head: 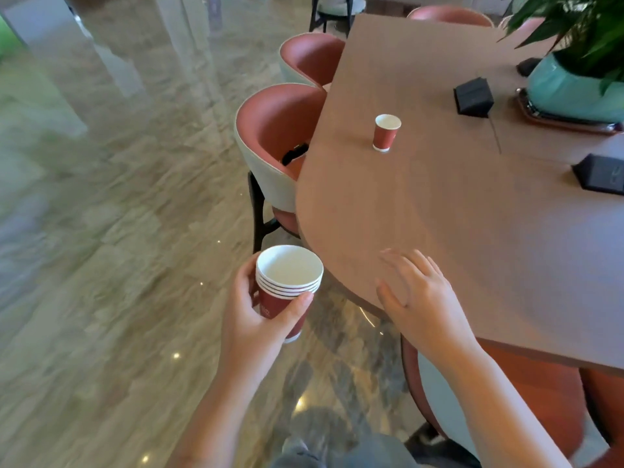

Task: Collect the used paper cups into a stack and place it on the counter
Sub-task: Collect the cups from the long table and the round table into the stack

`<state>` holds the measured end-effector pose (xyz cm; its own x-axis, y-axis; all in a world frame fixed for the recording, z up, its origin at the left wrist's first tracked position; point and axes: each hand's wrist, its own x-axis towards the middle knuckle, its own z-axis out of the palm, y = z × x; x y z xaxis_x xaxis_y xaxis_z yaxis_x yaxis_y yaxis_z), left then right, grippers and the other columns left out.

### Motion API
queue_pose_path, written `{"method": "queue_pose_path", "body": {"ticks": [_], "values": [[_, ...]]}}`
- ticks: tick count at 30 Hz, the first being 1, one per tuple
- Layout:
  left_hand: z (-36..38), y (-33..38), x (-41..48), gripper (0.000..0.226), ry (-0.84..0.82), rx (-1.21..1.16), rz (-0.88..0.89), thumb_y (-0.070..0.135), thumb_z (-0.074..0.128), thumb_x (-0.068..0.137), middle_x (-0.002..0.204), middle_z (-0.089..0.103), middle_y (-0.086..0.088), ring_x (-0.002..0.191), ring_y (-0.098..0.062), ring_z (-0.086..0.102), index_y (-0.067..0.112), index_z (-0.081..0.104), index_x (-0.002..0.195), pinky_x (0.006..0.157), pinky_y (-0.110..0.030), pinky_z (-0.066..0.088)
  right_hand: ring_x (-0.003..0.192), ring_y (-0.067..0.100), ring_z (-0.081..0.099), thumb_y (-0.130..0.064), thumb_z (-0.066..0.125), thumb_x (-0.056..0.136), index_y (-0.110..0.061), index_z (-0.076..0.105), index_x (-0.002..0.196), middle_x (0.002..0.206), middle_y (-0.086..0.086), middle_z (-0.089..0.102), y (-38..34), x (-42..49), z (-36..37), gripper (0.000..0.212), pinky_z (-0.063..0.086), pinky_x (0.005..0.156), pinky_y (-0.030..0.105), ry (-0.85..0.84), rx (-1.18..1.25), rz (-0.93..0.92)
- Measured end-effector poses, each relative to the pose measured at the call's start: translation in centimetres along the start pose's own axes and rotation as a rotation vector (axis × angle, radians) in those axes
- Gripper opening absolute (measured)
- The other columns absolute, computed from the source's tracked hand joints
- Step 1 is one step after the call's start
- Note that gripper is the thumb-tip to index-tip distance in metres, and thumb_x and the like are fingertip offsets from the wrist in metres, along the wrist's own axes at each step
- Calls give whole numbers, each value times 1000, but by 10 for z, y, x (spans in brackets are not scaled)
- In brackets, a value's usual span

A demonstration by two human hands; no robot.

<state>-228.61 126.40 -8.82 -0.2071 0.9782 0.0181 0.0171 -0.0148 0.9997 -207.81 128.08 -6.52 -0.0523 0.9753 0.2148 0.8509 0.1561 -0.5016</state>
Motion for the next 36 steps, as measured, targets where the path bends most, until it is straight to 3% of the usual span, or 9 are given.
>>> {"method": "queue_pose_path", "body": {"ticks": [5, 8, 14, 19, 25, 27, 30, 34, 36], "values": [[15, -22, 49, 65, -67, -26, -79, 33, 83, 51, 104, 64, 21, 92, 10, 60, 40, 51, 107, 57, -4, 47, 105, 30, 54, -19, 63, 82, -11, 60, 114, 112, 6, 61, 16, 51, 18, 34, 44, 87, 42, 8, -34, 73], [29, -28, 86, 66, -99, -29, -104, 43, 82, 47, 97, 61, 34, 90, 12, 60, 47, 50, 105, 53, -4, 47, 109, 31, 53, -19, 63, 81, -11, 60, 115, 114, 6, 61, 25, 88, 32, 35, 42, 91, 42, -26, -32, 111], [64, -21, 190, 61, -143, 11, -79, 48, 81, 48, 106, 60, 28, 98, 5, 59, 60, 51, 99, 55, -7, 49, 110, 32, 53, -17, 65, 81, -10, 59, 116, 117, 7, 61, 55, 182, 48, 36, 43, 93, 44, -57, -9, 97], [98, -8, 269, 65, -184, 81, -2, 51, 81, 51, 111, 60, 22, 101, -1, 59, 51, 52, 108, 57, -8, 49, 103, 31, 54, -14, 66, 80, -10, 60, 114, 111, 7, 61, 83, 249, 45, 35, 46, 86, 43, 18, 21, 112], [122, -20, 331, 69, -247, 91, -63, 50, 82, 51, 110, 60, 23, 103, -1, 59, 49, 50, 112, 57, -9, 50, 105, 30, 52, -14, 64, 81, -10, 60, 113, 114, 6, 59, 117, 302, 50, 32, 44, 85, 40, 27, -8, 206], [129, -28, 357, 72, -271, 117, -70, 52, 81, 52, 114, 60, 19, 106, -4, 58, 44, 50, 116, 62, -13, 52, 106, 29, 51, -16, 62, 83, -9, 58, 114, 112, 6, 59, 128, 320, 54, 33, 44, 85, 40, 32, -25, 254], [140, -37, 397, 75, -345, 173, -35, 55, 80, 54, 117, 59, 19, 112, -5, 56, 37, 48, 120, 85, -25, 52, 107, 30, 49, -17, 60, 83, -10, 58, 116, 110, 8, 58, 140, 346, 62, 33, 42, 84, 37, 55, -60, 344], [163, -33, 449, 65, -497, 168, -17, 54, 80, 54, 108, 56, 34, 104, 6, 56, 50, 48, 111, 59, -6, 49, 102, 29, 49, -19, 57, 85, -10, 57, 114, 104, 9, 56, 151, 379, 67, 31, 40, 78, 35, 79, -104, 494], [177, -30, 474, 63, -557, 172, 13, 53, 79, 54, 107, 53, 39, 103, 9, 54, 54, 47, 108, 56, -2, 45, 101, 29, 49, -19, 56, 85, -11, 57, 114, 102, 8, 55, 157, 393, 72, 30, 39, 74, 33, 90, -117, 539]]}}
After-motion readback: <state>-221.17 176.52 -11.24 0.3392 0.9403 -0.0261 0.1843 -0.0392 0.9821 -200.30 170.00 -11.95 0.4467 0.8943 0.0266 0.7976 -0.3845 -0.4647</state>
